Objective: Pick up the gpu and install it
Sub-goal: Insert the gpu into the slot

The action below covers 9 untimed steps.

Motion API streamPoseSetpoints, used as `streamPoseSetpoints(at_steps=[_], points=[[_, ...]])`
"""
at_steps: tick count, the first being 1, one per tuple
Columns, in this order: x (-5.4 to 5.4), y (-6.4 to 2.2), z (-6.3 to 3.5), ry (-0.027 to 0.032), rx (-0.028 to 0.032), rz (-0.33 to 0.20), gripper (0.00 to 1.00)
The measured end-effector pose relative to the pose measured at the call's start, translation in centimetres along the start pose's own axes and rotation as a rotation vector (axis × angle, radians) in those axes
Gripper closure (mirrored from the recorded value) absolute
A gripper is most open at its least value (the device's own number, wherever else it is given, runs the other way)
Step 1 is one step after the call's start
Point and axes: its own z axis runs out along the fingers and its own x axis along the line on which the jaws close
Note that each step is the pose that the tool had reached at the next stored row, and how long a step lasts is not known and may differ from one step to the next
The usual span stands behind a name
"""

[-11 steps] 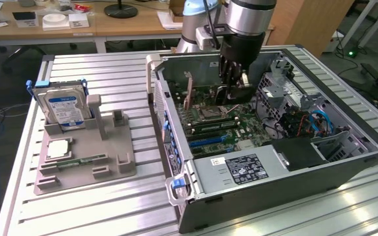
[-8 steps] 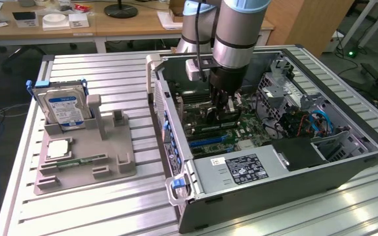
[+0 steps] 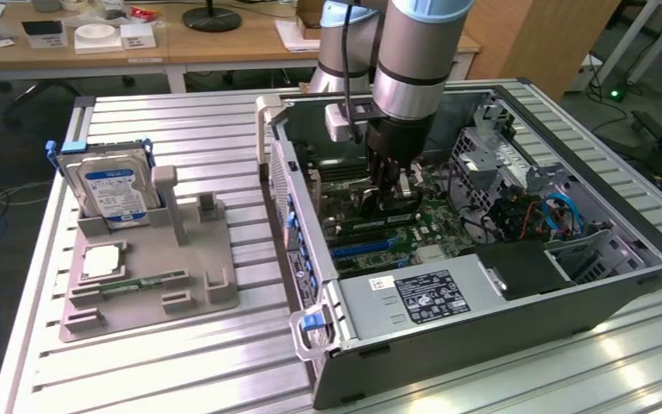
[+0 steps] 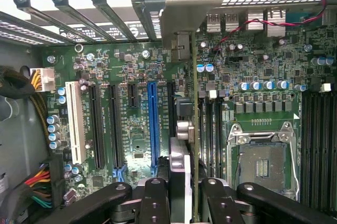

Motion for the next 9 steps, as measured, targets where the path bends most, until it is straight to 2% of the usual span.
streamPoseSetpoints(at_steps=[9], points=[[-0.01,-0.23,0.06,0.0006,0.0000,-0.007,0.72]])
